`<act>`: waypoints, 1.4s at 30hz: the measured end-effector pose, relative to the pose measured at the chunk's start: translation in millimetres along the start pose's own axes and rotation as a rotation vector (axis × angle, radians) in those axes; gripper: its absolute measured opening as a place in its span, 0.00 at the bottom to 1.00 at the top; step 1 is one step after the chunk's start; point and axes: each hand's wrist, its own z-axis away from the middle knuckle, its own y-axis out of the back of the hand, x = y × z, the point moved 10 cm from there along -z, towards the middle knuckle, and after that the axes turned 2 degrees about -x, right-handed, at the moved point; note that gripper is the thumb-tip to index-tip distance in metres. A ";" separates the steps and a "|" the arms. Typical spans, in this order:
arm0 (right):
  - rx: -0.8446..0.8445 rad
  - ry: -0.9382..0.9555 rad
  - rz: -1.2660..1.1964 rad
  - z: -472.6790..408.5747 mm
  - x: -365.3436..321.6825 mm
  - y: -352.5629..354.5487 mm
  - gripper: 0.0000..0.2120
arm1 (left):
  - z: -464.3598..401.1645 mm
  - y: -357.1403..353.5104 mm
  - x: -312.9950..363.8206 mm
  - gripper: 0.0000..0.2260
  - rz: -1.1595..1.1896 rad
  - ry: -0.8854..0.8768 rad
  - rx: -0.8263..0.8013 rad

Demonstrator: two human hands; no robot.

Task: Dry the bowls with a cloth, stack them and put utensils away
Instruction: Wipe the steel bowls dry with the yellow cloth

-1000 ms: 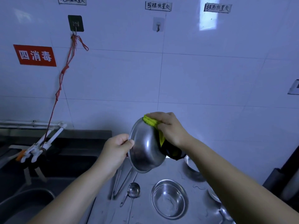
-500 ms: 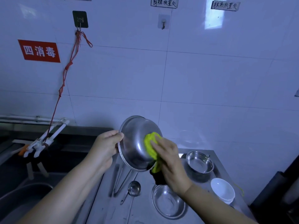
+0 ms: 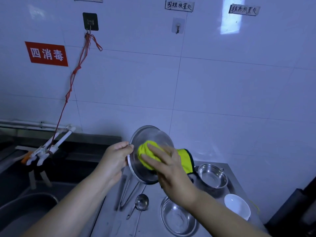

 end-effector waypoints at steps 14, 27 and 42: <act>0.258 -0.567 -0.543 -11.5 85.6 67.4 0.19 | 29.7 -31.0 31.3 0.21 -1.335 -0.703 -0.134; -0.546 -0.065 -0.129 -2.7 39.3 -8.2 0.39 | 107.2 -81.8 36.6 0.16 -1.508 -1.418 -0.293; -0.323 0.237 0.289 14.1 37.7 33.2 0.10 | 61.4 -71.2 57.2 0.06 -1.642 -1.315 -0.414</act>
